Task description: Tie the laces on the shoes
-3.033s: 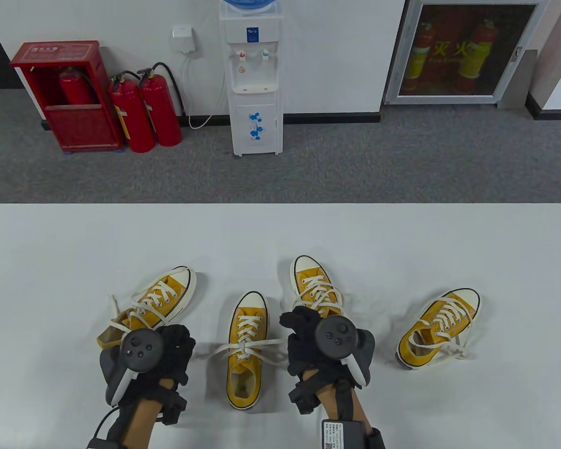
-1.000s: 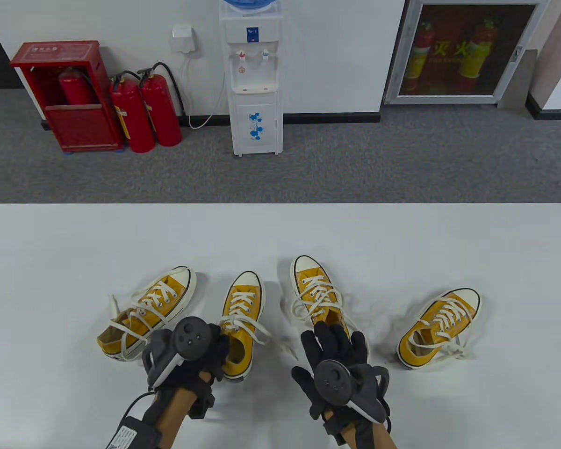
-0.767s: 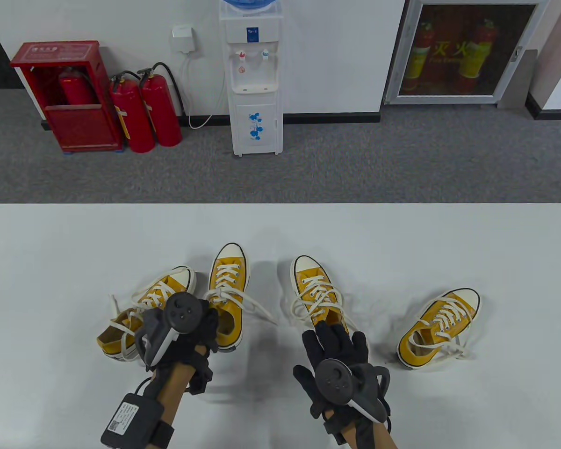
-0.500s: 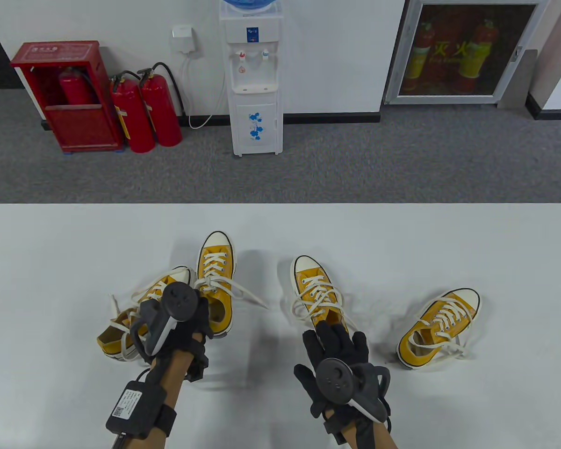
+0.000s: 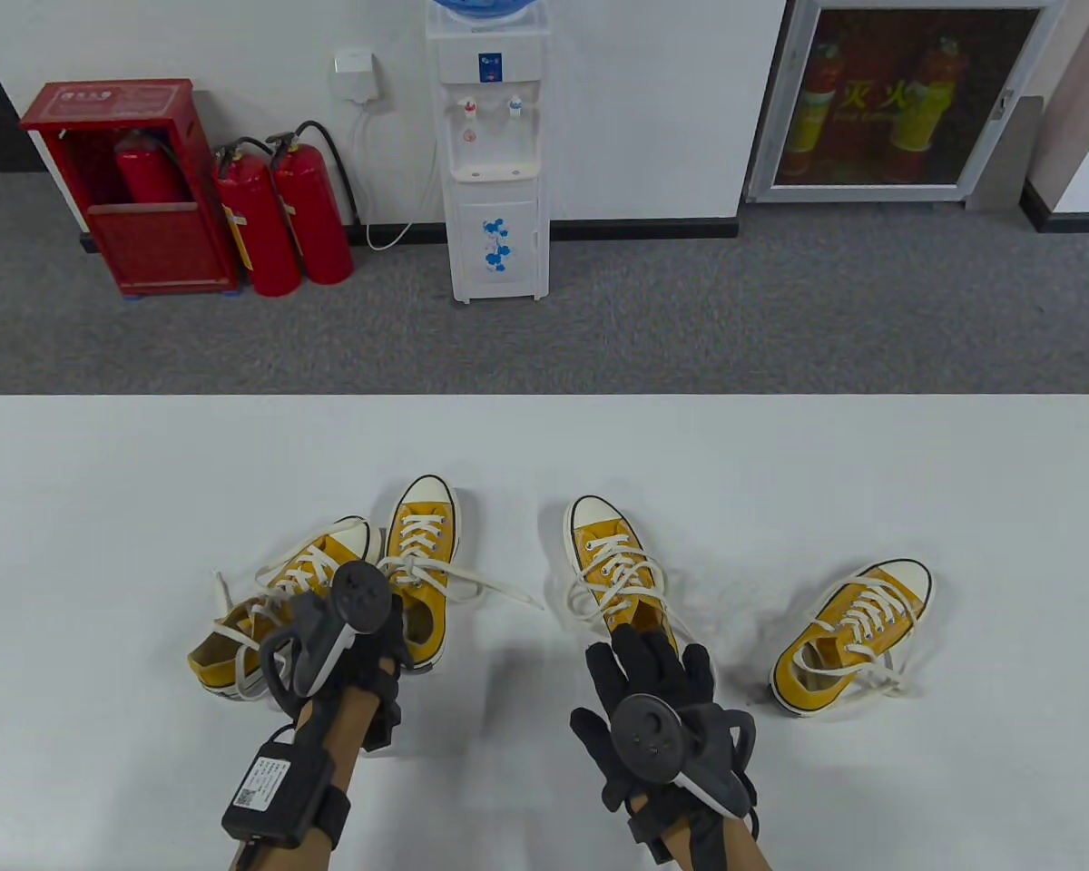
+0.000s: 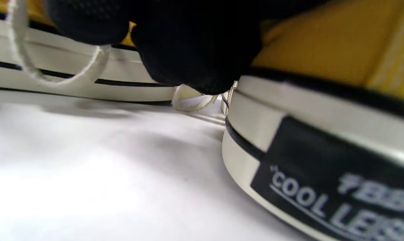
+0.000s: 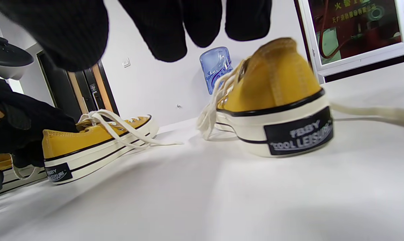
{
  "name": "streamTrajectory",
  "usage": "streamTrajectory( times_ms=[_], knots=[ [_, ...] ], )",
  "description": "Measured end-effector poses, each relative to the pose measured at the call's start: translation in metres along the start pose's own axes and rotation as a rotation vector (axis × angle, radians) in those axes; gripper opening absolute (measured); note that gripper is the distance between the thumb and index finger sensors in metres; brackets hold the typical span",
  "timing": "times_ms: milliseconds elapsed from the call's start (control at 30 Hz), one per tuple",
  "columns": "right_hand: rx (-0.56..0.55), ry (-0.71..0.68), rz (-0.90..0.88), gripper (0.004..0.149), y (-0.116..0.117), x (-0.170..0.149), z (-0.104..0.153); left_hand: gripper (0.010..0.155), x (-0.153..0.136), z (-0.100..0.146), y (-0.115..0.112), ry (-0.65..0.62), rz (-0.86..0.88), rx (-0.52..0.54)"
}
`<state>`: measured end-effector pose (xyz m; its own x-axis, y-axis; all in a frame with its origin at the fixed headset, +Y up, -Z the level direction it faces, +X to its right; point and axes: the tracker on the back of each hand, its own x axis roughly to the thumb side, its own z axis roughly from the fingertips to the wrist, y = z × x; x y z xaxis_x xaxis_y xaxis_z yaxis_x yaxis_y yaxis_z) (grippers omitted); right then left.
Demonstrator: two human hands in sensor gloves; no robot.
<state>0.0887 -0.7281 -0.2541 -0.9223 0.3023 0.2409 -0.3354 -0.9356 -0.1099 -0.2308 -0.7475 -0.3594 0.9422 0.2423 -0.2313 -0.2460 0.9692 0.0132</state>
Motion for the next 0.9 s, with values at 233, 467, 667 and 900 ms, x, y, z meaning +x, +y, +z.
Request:
streamTrajectory(
  times_ms=[233, 467, 667, 900],
  knots=[
    [0.006, -0.004, 0.001, 0.073, 0.0, 0.001, 0.0, 0.046, -0.01, 0.007, 0.015, -0.034, 0.089, -0.04],
    [0.003, -0.01, 0.004, 0.073, 0.001, 0.001, 0.0, 0.048, -0.023, 0.021, 0.036, -0.097, 0.155, -0.044],
    [0.009, -0.015, 0.009, 0.073, 0.002, 0.003, 0.0, 0.047, -0.037, 0.028, 0.06, -0.107, 0.116, 0.027],
    [0.012, -0.017, 0.012, 0.072, 0.002, 0.004, 0.0, 0.052, -0.059, 0.026, 0.072, -0.083, -0.009, 0.063]
  ],
)
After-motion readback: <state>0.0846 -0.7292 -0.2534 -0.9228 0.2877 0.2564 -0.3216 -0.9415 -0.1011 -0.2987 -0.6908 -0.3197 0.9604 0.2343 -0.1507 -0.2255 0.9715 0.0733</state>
